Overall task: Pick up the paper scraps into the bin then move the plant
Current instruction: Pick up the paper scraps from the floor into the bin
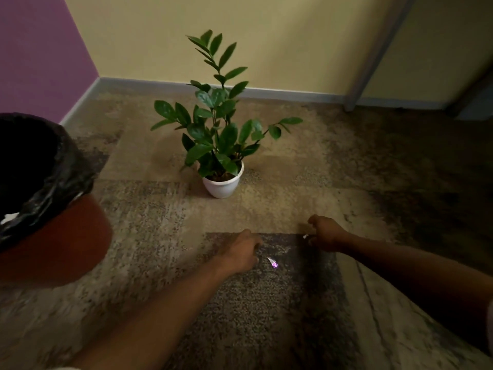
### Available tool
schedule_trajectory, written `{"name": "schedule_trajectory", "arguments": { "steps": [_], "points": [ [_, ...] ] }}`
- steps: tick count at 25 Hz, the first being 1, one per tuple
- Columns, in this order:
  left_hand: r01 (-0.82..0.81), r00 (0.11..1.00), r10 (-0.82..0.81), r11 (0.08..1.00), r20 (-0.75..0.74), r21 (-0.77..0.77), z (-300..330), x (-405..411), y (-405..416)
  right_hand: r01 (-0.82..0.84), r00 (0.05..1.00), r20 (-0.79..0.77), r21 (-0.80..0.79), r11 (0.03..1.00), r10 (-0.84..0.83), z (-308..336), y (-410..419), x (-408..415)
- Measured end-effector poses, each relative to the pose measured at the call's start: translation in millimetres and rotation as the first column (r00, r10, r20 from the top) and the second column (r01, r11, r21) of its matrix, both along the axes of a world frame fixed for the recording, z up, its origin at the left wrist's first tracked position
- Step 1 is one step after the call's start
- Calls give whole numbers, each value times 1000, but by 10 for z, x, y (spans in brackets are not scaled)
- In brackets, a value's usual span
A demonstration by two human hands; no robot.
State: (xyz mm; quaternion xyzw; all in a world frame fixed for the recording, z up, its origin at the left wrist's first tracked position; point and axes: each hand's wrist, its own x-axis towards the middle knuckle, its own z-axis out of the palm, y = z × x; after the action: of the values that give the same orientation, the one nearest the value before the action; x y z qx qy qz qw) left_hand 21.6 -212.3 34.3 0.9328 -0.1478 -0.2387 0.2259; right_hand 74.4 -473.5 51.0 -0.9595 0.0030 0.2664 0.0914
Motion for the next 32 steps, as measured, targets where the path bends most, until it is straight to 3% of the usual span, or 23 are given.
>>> {"name": "schedule_trajectory", "arguments": {
  "steps": [3, 6, 9, 13, 18, 26, 28, 32],
  "points": [
    [54, 998, -54, 998, -19, -15, -166, -16, -157, 155, 987, 25, 70, 985, -157, -203, -11, -87],
    [78, 997, -77, 996, 24, -51, -258, -26, -267, 281, 935, 186, 135, 950, -302, -406, 165, -305],
    [57, 996, -51, 994, 72, -94, -305, -41, -322, 349, 868, 332, 119, 929, -369, -535, 318, -405],
    [34, 995, -32, 999, 91, -20, -323, -67, -357, 397, 820, 350, 221, 891, -452, -572, 253, -355],
    [185, 931, -228, 968, 286, 170, -340, -130, -401, 372, 827, 362, 224, 901, -431, -623, 165, -345],
    [260, 851, -377, 908, 366, 330, -370, -175, -494, 313, 870, 373, 88, 946, -323, -697, 172, -335],
    [249, 862, -357, 916, 360, 314, -385, -190, -483, 273, 902, 342, 20, 962, -264, -695, 192, -359],
    [70, 953, -117, 983, 278, 172, -438, -177, -338, 306, 882, 371, 20, 952, -291, -718, 353, -510]
  ]
}}
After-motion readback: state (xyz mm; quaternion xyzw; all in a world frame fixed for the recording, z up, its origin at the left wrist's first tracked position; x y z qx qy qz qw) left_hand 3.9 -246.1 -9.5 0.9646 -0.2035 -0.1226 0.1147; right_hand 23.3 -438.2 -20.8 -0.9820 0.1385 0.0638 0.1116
